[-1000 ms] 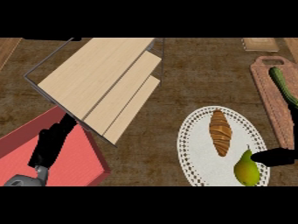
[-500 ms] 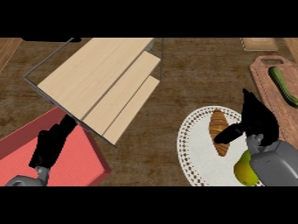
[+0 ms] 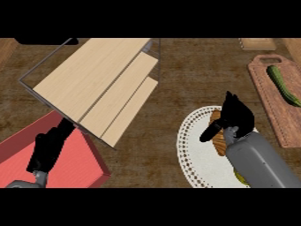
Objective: Pick the croissant from the placemat and place it in the tiered shelf
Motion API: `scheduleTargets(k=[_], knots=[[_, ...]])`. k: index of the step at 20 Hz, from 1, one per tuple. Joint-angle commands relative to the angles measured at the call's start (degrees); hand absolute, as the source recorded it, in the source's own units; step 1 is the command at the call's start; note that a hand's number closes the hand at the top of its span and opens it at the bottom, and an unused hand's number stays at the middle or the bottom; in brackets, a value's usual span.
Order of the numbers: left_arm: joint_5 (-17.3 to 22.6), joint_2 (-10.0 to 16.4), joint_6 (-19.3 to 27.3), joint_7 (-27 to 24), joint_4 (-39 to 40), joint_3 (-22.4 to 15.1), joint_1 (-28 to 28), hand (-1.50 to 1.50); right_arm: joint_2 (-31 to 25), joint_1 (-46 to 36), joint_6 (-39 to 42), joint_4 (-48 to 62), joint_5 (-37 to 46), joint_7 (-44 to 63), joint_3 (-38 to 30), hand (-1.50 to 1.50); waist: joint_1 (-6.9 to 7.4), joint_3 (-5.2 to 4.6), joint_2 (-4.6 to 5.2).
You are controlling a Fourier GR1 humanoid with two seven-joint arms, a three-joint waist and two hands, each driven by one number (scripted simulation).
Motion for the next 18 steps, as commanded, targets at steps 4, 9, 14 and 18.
scheduleTargets(k=[4, 9, 14, 18], knots=[[0.0, -0.5, -1.5, -1.5, 4.0, 1.0, -0.8, 0.00, 3.9, -3.4, 2.0, 7.4, 5.7, 11.6, -1.8, -1.50, -0.68, -0.40, 0.41], [-0.6, -2.3, -0.2, 2.5, 1.2, 0.3, -2.4, 0.00, 4.5, -3.1, 3.8, 10.0, 7.4, 9.7, -4.2, -1.50, -0.91, -0.34, 0.31], [-2.0, -2.6, 0.0, 1.2, 1.3, -0.1, -0.3, 0.00, 8.5, -3.4, 5.7, 9.7, 10.3, 11.9, -4.0, -1.50, -0.86, -0.37, 0.23], [-2.4, -3.4, 0.3, -0.7, 1.4, 0.5, 1.7, 0.00, 7.4, -0.8, 5.1, 11.6, 11.1, 7.1, -6.8, -1.50, -0.90, -0.34, 0.23]])
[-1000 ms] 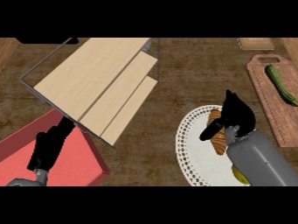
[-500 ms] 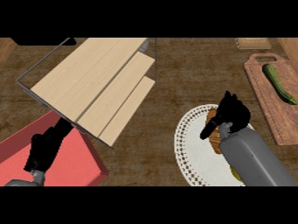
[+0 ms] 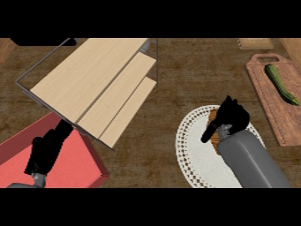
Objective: Pick the croissant from the placemat and place it in the tiered shelf
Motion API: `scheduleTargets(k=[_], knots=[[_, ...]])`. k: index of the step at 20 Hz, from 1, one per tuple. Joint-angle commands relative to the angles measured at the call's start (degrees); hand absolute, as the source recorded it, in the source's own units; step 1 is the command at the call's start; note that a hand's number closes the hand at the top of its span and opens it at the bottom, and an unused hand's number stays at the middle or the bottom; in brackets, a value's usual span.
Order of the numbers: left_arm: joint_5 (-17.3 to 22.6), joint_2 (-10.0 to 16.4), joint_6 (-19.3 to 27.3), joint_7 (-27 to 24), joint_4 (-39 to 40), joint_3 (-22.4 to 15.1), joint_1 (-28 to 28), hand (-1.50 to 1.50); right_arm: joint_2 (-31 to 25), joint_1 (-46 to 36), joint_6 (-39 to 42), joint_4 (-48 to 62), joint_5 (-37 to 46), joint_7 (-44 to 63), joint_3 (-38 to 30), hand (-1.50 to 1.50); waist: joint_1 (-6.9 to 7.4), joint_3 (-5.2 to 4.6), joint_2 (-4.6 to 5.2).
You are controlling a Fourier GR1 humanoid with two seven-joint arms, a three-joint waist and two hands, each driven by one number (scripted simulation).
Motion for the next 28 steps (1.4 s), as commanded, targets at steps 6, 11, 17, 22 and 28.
scheduleTargets(k=[6, 11, 17, 22, 28], knots=[[-0.3, -2.0, -1.3, -0.2, 4.2, 0.9, -1.5, 0.00, 3.8, 1.3, 0.6, 4.6, 4.2, 6.1, -2.7, -1.50, -0.28, -0.42, 0.43], [-0.5, -1.1, -2.5, 2.8, 3.0, 2.0, -3.1, 0.00, 5.3, 0.8, 1.1, 5.8, 6.3, 5.3, -4.4, -1.50, -0.18, -0.40, 0.40], [-3.7, -4.1, -1.7, 0.9, 4.0, 1.6, -2.2, 0.00, 7.1, 0.4, -0.6, 9.3, 8.5, -2.5, -5.3, 1.50, 0.01, -0.39, 0.41], [-1.8, -3.8, -4.7, 0.9, 7.8, 4.4, -4.9, 0.00, 7.2, -2.0, -2.0, 11.3, 10.8, -4.2, -7.1, 1.50, -0.09, -0.40, 0.50], [-5.3, -6.0, -1.9, 1.4, 3.4, 2.3, -1.1, 0.00, 4.7, 0.6, -0.4, 4.5, 16.0, -1.7, -6.4, 1.50, -0.48, -0.41, 0.26]])
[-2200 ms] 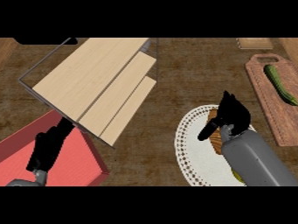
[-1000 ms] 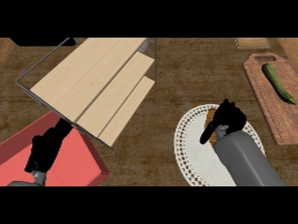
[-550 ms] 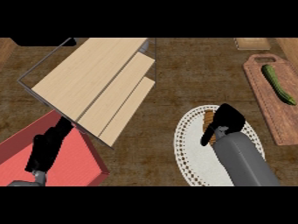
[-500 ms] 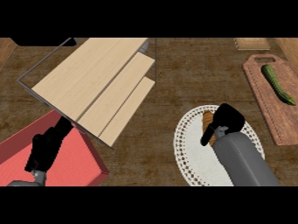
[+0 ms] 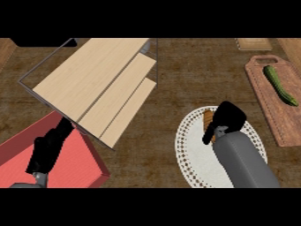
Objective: Pick the croissant from the placemat and place it in the tiered shelf
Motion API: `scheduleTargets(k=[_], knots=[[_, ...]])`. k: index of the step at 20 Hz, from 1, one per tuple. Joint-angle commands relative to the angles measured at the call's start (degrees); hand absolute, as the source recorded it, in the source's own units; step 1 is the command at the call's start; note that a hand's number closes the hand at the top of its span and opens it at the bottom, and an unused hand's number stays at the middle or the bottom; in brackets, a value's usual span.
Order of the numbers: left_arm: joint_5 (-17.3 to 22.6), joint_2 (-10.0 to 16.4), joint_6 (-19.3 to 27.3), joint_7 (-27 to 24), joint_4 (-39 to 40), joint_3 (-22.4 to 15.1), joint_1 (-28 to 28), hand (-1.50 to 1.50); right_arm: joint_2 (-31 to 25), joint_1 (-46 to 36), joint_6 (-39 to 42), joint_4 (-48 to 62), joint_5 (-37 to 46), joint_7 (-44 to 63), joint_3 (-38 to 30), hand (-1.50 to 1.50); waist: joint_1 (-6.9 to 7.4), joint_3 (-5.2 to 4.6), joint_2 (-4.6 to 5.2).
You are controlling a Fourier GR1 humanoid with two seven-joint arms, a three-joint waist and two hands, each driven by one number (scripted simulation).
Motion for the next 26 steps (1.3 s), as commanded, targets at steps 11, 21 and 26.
scheduleTargets(k=[11, 21, 26], knots=[[0.6, -0.7, -2.0, 1.5, 1.0, -0.2, -0.8, 0.00, -7.0, -6.9, 14.5, -15.1, -8.8, -49.8, 16.3, 1.50, 0.31, -0.05, 0.82], [-1.4, -1.9, 0.4, 5.6, -2.5, -1.1, 0.0, 0.00, -15.5, -13.7, 19.6, -28.8, -28.3, -61.0, -5.0, 1.50, -0.68, -0.11, 0.85], [0.0, -0.5, -3.1, 0.4, 2.8, 1.6, 0.0, 0.00, -14.5, -20.6, 24.3, -29.1, -33.5, -55.1, -10.6, 1.50, -0.19, -0.21, 1.00]])
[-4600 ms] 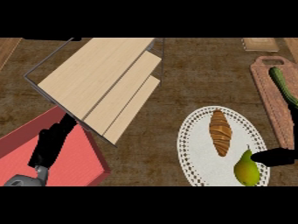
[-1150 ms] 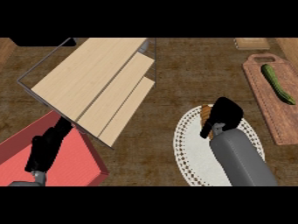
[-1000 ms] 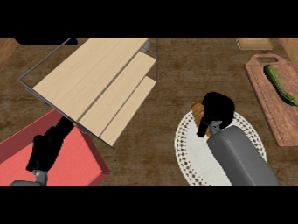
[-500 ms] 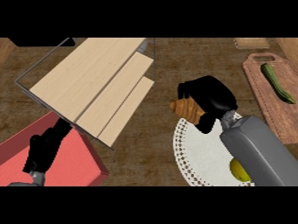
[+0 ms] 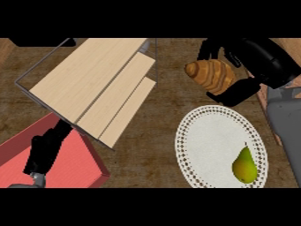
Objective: Pick the croissant from the placemat and place it in the tiered shelf
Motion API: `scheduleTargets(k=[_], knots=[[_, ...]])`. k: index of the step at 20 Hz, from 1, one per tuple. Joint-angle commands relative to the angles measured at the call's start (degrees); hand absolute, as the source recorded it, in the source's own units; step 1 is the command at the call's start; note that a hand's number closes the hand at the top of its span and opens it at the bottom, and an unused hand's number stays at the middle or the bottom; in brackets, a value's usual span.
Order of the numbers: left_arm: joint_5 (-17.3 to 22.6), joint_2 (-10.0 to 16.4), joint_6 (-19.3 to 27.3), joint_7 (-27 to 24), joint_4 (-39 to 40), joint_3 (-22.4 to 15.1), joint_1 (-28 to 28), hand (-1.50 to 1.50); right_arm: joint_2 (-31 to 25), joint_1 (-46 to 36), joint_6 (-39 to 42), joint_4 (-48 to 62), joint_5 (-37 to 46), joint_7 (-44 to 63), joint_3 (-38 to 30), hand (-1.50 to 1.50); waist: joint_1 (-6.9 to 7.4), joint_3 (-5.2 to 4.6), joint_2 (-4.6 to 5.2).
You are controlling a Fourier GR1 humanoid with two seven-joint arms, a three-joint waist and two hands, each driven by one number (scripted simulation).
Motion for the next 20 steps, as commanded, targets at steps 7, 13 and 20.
scheduleTargets(k=[7, 13, 20], knots=[[-0.1, -1.1, -2.5, 0.9, 3.2, 0.6, -2.8, 0.00, 6.9, -19.9, -3.3, 14.4, 2.2, 6.4, -3.0, 1.50, 1.13, -0.48, 0.66], [-2.4, -2.4, -1.7, 0.9, 2.8, -0.9, -2.2, 0.00, 12.2, -28.9, -10.9, 29.0, 5.8, 5.3, -4.0, 1.50, 1.48, -0.48, 0.82], [-2.5, -3.0, -2.1, -1.1, 1.7, -0.9, -0.2, 0.00, 14.5, -38.2, -15.0, 45.2, 9.8, -1.5, -3.0, 1.50, 2.78, -0.53, 1.27]])
